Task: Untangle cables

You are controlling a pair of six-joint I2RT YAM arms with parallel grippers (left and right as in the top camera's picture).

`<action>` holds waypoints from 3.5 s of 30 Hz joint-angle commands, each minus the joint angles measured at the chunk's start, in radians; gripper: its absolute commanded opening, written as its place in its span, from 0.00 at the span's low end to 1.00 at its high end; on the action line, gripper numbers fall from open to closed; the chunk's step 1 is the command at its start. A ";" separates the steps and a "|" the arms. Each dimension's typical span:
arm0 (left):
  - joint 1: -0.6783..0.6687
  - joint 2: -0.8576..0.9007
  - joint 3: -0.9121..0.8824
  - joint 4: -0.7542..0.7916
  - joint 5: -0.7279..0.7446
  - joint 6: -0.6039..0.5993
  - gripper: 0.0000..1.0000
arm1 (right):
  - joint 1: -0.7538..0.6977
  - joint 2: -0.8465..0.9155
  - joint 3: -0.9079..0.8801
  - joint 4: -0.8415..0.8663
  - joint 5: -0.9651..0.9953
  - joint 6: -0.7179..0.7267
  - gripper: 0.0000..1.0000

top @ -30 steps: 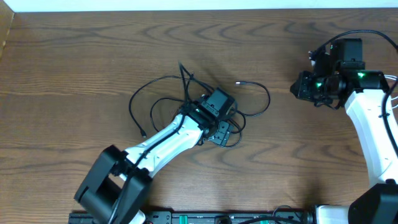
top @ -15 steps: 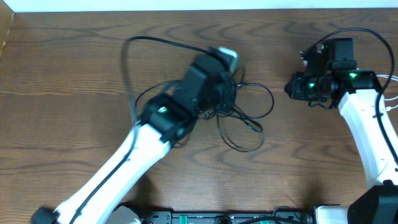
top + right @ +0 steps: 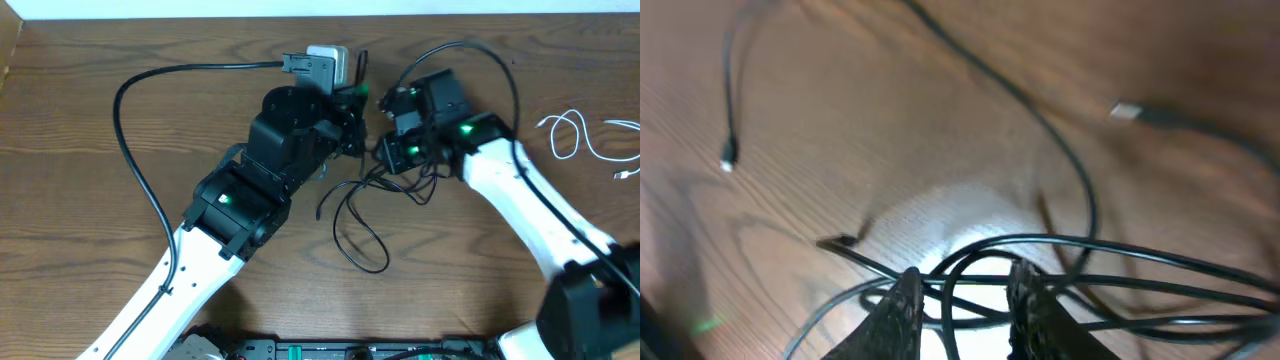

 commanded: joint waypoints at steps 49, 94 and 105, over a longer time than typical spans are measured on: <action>1.199 0.175 -0.043 -0.251 0.338 -0.166 0.07 | -0.900 -0.082 0.507 -0.306 0.235 0.109 0.01; 0.890 0.169 -0.021 -0.474 -0.120 -0.088 0.07 | -0.435 -0.217 -0.189 0.507 0.169 0.610 0.01; 1.137 0.165 -0.021 -0.166 0.134 -0.251 0.07 | -0.685 -0.271 -0.010 0.412 0.235 0.489 0.01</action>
